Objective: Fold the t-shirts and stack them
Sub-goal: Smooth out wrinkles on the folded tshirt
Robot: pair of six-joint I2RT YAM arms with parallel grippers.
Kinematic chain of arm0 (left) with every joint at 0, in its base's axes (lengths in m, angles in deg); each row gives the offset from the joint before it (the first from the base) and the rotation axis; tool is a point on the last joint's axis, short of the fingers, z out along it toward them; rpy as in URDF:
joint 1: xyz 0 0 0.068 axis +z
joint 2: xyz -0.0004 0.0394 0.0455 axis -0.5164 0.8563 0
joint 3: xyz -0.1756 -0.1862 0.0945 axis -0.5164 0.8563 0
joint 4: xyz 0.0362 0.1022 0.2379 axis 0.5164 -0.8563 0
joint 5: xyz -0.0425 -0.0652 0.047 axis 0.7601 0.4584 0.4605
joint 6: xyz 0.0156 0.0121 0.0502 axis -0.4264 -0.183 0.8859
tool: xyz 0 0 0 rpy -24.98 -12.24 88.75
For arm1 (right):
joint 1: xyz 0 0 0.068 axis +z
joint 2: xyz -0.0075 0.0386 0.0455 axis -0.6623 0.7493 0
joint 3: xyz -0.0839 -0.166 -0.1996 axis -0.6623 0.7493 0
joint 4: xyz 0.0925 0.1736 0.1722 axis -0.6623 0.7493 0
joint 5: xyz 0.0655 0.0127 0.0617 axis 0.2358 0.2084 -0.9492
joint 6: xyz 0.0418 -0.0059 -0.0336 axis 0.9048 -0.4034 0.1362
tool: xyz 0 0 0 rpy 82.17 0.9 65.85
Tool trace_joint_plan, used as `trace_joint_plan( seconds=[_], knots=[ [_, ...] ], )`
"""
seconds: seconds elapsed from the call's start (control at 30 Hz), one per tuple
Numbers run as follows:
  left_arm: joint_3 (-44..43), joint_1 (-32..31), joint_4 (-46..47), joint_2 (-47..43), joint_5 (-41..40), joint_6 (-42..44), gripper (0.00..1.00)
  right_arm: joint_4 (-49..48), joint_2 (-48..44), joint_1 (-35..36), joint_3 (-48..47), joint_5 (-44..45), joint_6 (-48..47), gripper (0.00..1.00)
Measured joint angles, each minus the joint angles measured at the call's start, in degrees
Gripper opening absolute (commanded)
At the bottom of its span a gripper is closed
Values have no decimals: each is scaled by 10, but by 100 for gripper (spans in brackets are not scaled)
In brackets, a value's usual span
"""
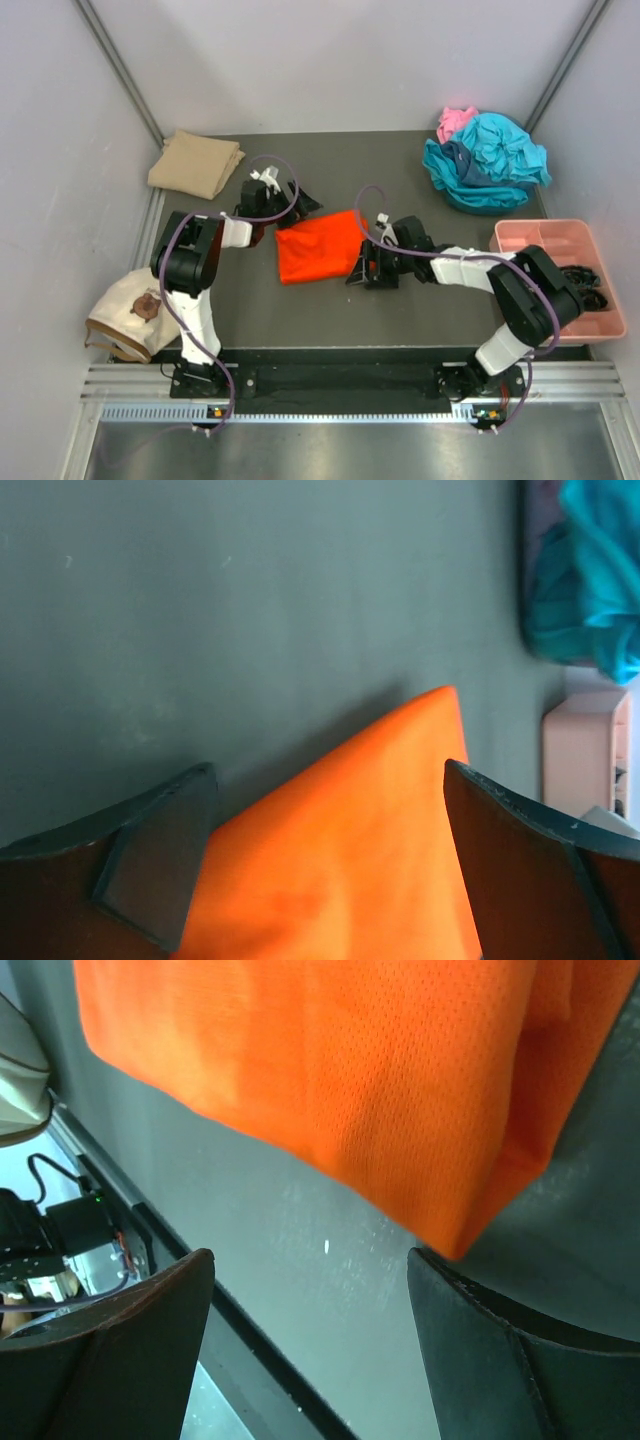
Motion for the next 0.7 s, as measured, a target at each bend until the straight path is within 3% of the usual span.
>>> trace_joint_plan(
  seconds=[0.43, 0.7],
  knots=[
    [-24, -8, 25, 35, 1, 9, 99, -24, 60, 19, -54, 28, 12, 78],
    [51, -9, -35, -50, -61, 38, 99, 11, 129, 20, -156, 70, -13, 79]
  ],
)
